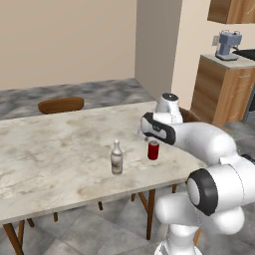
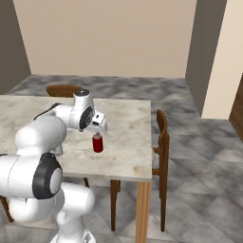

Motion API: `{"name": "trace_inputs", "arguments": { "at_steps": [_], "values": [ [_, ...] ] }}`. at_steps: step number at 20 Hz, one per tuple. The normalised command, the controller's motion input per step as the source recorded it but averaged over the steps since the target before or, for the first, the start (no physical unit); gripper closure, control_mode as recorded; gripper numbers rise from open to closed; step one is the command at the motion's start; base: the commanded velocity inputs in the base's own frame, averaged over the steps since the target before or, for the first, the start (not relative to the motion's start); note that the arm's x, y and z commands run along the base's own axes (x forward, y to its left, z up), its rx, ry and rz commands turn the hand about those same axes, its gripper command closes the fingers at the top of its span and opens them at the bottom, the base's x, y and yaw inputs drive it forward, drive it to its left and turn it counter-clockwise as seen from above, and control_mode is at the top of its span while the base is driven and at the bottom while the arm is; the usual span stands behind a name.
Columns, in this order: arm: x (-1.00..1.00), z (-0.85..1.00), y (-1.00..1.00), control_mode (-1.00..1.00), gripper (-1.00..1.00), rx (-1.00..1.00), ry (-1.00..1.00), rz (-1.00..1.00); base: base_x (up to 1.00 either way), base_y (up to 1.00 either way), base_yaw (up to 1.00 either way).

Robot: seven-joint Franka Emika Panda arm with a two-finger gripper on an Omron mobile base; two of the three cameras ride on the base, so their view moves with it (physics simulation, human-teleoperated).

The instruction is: Move the drinks to the dining counter.

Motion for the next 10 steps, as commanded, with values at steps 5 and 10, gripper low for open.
{"name": "trace_inputs", "arguments": {
  "at_steps": [5, 10],
  "values": [
    [-0.98, 0.68, -0.08, -1.0, -1.0, 0.0, -0.4, -0.01, 0.0, 0.0, 0.0],
    [-1.0, 0.38, -0.2, -1.0, -1.0, 0.0, -0.48, -0.19, 0.0, 0.0, 0.0]
  ]
}}
